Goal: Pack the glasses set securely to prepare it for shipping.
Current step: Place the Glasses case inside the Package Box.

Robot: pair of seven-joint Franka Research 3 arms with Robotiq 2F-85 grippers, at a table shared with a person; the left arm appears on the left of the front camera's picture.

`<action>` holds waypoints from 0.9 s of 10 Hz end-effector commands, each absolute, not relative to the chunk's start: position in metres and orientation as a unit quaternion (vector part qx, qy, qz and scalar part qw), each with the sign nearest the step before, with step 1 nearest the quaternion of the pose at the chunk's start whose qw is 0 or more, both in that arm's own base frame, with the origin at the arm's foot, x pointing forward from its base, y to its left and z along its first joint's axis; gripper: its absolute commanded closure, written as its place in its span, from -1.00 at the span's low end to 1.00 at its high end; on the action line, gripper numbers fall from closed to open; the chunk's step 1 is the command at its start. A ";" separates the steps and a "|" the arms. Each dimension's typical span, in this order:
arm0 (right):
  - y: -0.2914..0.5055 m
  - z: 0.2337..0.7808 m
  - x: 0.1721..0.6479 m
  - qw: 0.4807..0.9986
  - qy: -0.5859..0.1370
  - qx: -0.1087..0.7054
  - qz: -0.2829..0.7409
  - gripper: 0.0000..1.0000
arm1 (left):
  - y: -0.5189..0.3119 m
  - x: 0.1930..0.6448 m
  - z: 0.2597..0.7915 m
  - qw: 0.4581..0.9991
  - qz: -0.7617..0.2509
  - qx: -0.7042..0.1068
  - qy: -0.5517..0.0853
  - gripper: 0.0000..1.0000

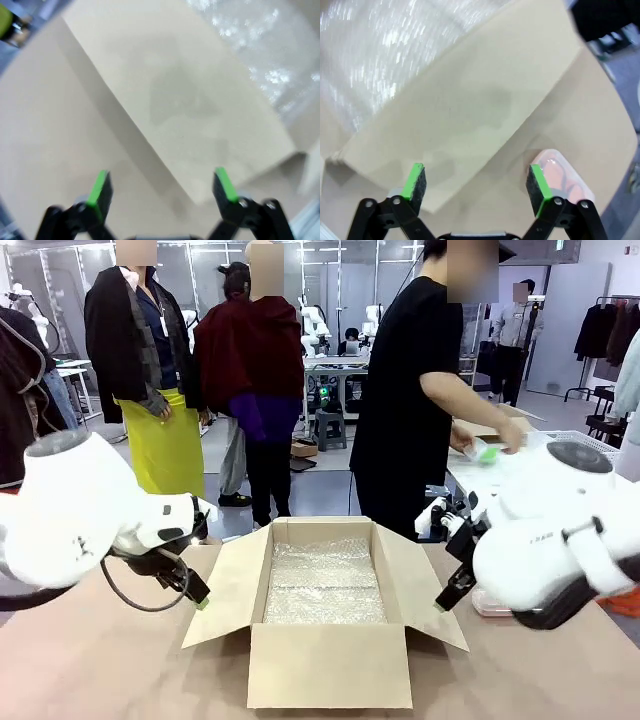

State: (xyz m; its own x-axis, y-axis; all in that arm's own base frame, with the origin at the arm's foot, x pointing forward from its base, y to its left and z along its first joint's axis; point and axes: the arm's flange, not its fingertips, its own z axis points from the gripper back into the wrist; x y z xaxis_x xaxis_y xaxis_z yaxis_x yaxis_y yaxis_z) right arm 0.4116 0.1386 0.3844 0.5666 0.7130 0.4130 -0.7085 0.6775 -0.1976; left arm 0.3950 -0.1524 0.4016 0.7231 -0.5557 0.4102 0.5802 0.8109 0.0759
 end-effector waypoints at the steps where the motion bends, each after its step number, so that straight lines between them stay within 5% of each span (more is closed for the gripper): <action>1: 0.104 0.425 0.424 0.843 -0.192 -0.005 0.502 -1.00 | -0.132 0.382 0.449 0.930 -0.330 -0.054 -0.150 -1.00; 6: 0.031 0.467 0.451 0.725 -0.099 -0.045 0.680 -1.00 | -0.097 0.328 0.525 0.893 -0.411 -0.128 -0.134 -1.00; 9: 0.021 0.475 0.468 0.744 -0.095 -0.054 0.659 -1.00 | -0.083 0.313 0.543 0.874 -0.429 -0.155 -0.165 -1.00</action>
State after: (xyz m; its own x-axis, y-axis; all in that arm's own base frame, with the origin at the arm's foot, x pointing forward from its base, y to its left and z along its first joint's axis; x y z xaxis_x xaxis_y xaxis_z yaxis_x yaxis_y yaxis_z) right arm 0.4600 0.0134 0.4752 0.0667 0.9957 0.0635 -0.9780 0.0779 -0.1934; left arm 0.3140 -0.0884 0.5455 0.5896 -0.7007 0.4017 0.7890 0.6060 -0.1012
